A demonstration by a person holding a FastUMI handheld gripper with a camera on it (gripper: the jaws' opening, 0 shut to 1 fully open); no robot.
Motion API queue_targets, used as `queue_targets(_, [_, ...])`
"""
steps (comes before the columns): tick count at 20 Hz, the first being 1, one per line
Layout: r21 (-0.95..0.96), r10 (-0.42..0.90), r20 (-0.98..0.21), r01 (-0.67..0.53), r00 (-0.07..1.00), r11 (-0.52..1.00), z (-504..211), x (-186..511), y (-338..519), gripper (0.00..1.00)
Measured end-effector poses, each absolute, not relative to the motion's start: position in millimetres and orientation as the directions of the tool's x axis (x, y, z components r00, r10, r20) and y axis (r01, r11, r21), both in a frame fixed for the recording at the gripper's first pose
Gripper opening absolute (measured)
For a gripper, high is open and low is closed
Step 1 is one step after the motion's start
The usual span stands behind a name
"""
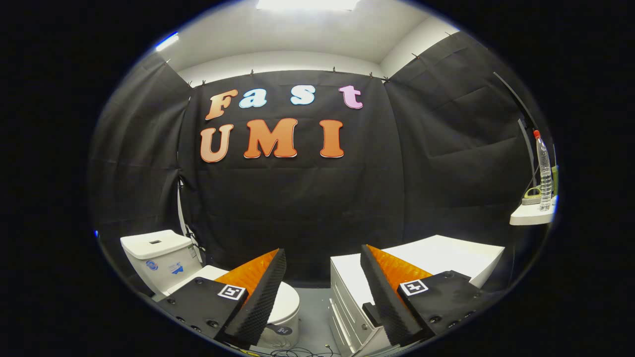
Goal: Open the toilet lid.
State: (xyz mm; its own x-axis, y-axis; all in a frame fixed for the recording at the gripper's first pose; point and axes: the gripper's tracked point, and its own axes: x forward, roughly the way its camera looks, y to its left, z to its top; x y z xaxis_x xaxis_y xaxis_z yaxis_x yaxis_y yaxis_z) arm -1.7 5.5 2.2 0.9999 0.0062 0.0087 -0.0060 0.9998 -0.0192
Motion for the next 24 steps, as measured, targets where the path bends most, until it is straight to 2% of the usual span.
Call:
queue_targets(7, [-0.022,0.001,0.008,-0.001,1.000,1.000,1,-1,5,0.97])
queue_targets(9, [-0.043,-0.031,0.015,0.031,0.999,0.999,4,0,2,0.97])
queue_targets(15, [0.056,-0.028,0.074,0.024,0.997,0.998,13,19,67,0.98])
queue_targets(21, [0.242,0.014,0.007,-0.015,1.000,0.970,-47,42,114,0.98])
queue_targets(24, [0.278,-0.004,-0.099,0.031,0.995,0.960,-97,43,104,0.98])
